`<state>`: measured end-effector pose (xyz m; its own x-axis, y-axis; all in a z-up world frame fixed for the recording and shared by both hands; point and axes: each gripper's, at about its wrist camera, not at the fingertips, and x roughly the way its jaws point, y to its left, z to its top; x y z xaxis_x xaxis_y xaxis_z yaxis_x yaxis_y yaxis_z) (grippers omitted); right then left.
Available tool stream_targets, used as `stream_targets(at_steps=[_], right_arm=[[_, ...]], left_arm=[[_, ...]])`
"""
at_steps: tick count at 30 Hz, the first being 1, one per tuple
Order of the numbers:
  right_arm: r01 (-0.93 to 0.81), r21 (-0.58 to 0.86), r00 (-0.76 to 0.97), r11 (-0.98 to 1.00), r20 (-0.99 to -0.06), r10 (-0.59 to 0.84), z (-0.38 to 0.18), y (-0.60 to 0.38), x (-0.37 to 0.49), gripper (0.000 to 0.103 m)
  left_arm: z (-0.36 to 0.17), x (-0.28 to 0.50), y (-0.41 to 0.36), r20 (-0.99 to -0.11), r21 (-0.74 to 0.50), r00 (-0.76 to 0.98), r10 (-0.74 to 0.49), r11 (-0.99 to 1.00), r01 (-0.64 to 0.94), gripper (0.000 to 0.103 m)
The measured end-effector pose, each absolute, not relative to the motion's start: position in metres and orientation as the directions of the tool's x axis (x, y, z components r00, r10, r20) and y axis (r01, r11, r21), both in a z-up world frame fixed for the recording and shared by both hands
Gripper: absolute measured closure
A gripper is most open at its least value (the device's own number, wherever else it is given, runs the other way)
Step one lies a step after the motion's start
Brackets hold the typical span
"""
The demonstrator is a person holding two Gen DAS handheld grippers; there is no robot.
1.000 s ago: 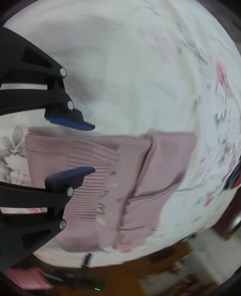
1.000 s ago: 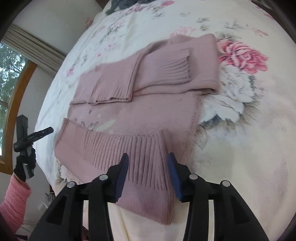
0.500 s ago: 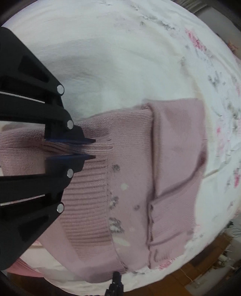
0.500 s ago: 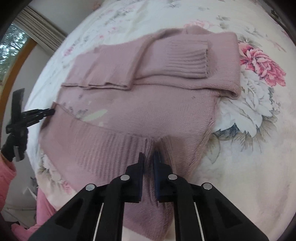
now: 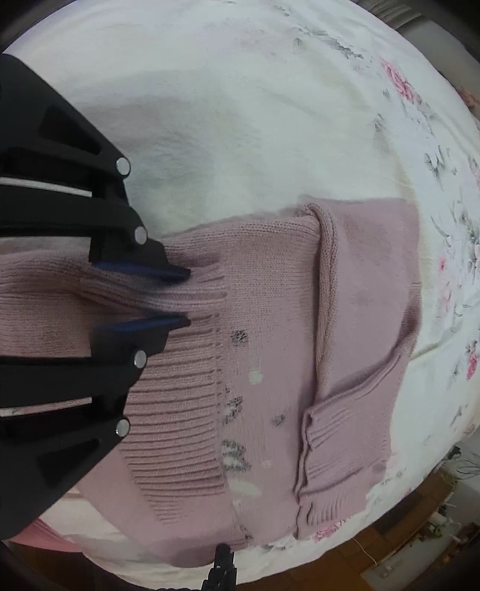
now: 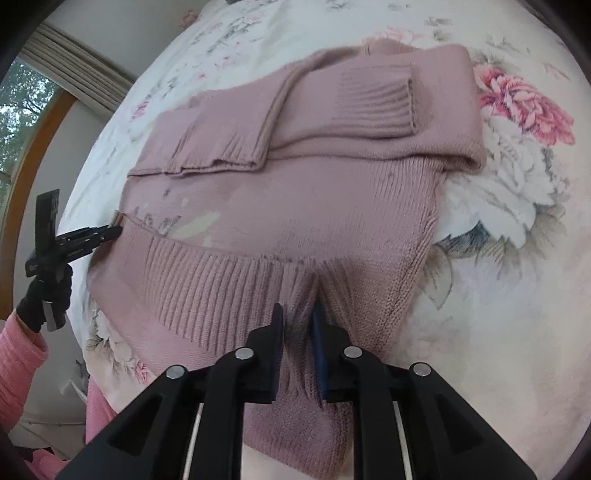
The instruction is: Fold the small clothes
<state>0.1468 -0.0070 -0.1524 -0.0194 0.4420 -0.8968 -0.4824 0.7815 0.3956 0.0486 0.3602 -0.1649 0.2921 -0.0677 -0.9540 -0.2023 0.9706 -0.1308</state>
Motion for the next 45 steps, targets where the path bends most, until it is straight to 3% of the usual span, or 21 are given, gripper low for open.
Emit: stream_targets(at_steps=[5, 18, 30, 37, 45], right_arm=[[-0.462, 0.411, -0.013, 0.786, -0.889, 0.457, -0.149, -0.013, 0.146, 0.094], [-0.471, 0.493, 0.149, 0.732, -0.773, 0.617, -0.056, -0.039, 0.126, 0.095], [-0.489, 0.429, 0.31, 0.76, -0.729, 0.611, 0.012, -0.013, 0.204, 0.095], [-0.408, 0.381, 0.338, 0.83, -0.781, 0.525, -0.012, 0.012, 0.284, 0.095], [-0.324, 0.31, 0.252, 0.894, -0.883, 0.397, -0.095, 0.041, 0.33, 0.093]], left_arm=[[-0.159, 0.044, 0.353, -0.948, -0.123, 0.311, -0.06, 0.975, -0.187, 0.094], [-0.065, 0.024, 0.329, -0.858, -0.137, 0.512, -0.042, 0.979, -0.149, 0.095], [-0.004, 0.108, 0.356, -0.777, -0.157, 0.63, -0.006, 0.97, -0.185, 0.095], [-0.02, 0.183, 0.386, -0.78, -0.139, 0.624, 0.054, 0.956, -0.257, 0.095], [-0.112, 0.232, 0.398, -0.887, -0.077, 0.455, 0.077, 0.947, -0.311, 0.094]])
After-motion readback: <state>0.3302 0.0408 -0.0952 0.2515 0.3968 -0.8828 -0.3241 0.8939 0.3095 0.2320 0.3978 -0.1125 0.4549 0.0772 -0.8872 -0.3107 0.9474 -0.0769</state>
